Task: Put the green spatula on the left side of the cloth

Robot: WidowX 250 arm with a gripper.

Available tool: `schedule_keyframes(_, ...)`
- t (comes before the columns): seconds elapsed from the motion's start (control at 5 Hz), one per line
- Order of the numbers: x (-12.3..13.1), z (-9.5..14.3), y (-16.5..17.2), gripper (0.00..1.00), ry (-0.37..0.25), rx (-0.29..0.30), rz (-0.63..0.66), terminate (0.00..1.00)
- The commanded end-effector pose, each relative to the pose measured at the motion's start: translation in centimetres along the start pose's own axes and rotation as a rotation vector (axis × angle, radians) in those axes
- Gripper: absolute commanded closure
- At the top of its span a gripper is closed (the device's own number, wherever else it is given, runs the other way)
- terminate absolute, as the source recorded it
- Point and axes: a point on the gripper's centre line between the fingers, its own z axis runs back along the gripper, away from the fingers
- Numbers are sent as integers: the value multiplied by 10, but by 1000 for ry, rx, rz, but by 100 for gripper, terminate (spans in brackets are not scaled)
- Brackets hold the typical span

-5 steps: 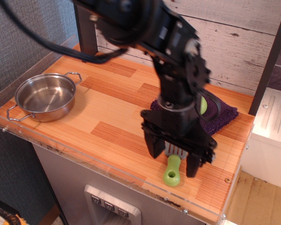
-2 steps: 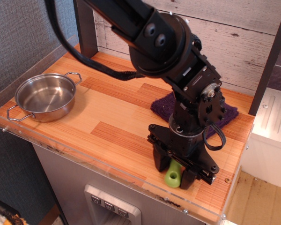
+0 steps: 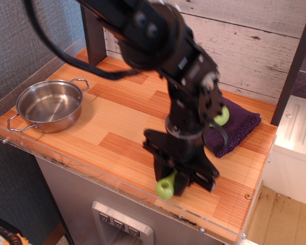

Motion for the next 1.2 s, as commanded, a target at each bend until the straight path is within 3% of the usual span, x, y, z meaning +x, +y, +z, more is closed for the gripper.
schedule_keyframes(0.0, 30, 82, 72, 100, -111, -28, 204, 0)
schedule_keyframes(0.2, 71, 82, 115, 100, -91, -49, 263, 0)
schedule_keyframes(0.4, 102, 60, 133, 100, -55, -10, 233, 0)
schedule_keyframes(0.6, 112, 24, 147, 100, 7, 12, 224, 0)
schedule_keyframes(1.0, 98, 0, 147, 100, 60, 51, 208, 0)
